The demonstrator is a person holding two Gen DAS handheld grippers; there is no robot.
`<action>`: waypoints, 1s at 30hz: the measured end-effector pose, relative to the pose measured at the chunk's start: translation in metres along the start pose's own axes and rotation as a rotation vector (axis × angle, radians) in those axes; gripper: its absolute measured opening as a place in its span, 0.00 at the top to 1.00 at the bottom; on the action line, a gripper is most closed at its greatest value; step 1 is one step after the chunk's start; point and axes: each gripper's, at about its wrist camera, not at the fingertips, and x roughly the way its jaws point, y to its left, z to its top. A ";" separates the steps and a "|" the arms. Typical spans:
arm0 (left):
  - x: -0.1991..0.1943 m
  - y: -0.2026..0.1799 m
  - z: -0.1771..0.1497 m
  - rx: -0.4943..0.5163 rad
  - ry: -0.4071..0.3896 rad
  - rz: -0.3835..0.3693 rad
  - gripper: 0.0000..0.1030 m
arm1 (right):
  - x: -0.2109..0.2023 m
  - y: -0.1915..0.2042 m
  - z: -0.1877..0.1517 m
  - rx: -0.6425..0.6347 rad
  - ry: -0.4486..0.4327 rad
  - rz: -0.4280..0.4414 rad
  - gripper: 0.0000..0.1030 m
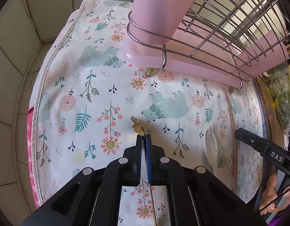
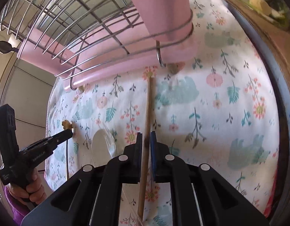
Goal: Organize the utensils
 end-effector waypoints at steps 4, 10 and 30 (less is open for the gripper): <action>0.006 -0.004 0.004 0.003 0.024 0.009 0.92 | 0.013 0.002 0.010 -0.018 0.027 -0.023 0.89; 0.010 -0.010 0.010 0.020 0.018 0.028 0.93 | 0.017 0.006 0.008 -0.044 0.001 -0.040 0.93; -0.128 -0.023 -0.018 0.025 -0.505 -0.031 0.98 | -0.148 0.029 -0.037 -0.232 -0.632 0.040 0.93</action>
